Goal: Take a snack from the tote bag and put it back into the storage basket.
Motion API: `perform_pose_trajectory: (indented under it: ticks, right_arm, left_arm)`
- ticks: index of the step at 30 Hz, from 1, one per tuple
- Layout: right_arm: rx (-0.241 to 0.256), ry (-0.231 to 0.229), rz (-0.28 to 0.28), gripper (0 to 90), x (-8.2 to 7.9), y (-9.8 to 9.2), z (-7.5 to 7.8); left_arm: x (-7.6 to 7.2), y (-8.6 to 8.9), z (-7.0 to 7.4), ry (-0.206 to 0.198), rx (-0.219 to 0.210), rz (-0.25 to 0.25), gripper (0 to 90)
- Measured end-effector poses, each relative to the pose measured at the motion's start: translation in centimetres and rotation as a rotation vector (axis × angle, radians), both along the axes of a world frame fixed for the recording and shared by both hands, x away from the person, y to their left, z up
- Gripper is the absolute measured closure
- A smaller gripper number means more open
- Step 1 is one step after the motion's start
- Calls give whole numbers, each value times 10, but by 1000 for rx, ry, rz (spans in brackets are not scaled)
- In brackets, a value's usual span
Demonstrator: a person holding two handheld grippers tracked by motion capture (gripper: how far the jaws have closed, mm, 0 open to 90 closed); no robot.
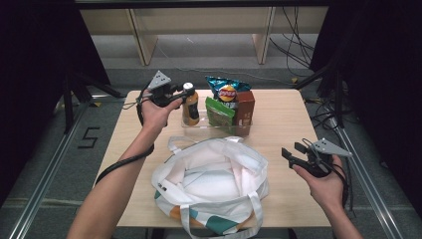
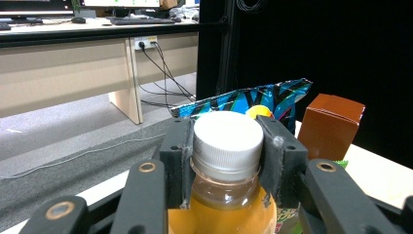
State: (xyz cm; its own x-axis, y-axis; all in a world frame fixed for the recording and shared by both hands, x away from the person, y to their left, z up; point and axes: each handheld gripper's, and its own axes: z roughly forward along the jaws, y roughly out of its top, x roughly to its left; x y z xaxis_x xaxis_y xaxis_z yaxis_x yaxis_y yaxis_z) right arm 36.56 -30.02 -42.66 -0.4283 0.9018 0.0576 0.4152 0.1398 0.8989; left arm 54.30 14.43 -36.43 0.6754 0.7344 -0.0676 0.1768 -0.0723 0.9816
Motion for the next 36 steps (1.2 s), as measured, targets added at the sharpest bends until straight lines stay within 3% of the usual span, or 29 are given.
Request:
perform_pose_trajectory:
  ticks: [4, 13, 16, 24, 26, 30, 32, 33, 36]
  right_arm:
    - [13, 8, -6, 445, -1, 1, 1]
    - [-26, -17, 13, 444, 2, -2, 0]
    - [-12, 0, 26, 444, 1, -2, 0]
    - [8, 14, -4, 444, -1, 1, 1]
    - [-29, -5, 15, 444, 0, -2, 0]
    - [-2, 7, 5, 444, 0, 0, 1]
    - [-8, -9, 2, 444, 1, -1, 0]
    - [13, 10, -8, 444, -1, 1, 0]
    - [-24, 0, 17, 444, 0, -2, 0]
  left_arm:
    - [1, 0, -2, 2, 10, -1, 589]
    - [2, 2, -6, 12, 17, 0, 589]
    - [2, 2, -9, 15, 19, 0, 589]
    - [2, 1, -11, 18, 25, 0, 589]
    - [2, 1, -11, 20, 24, 0, 589]
    - [2, 1, -12, 22, 26, 2, 589]
    - [2, 1, -12, 24, 29, 0, 589]
    - [2, 1, -13, 25, 28, 0, 589]
    - [2, 0, -14, 27, 27, 1, 589]
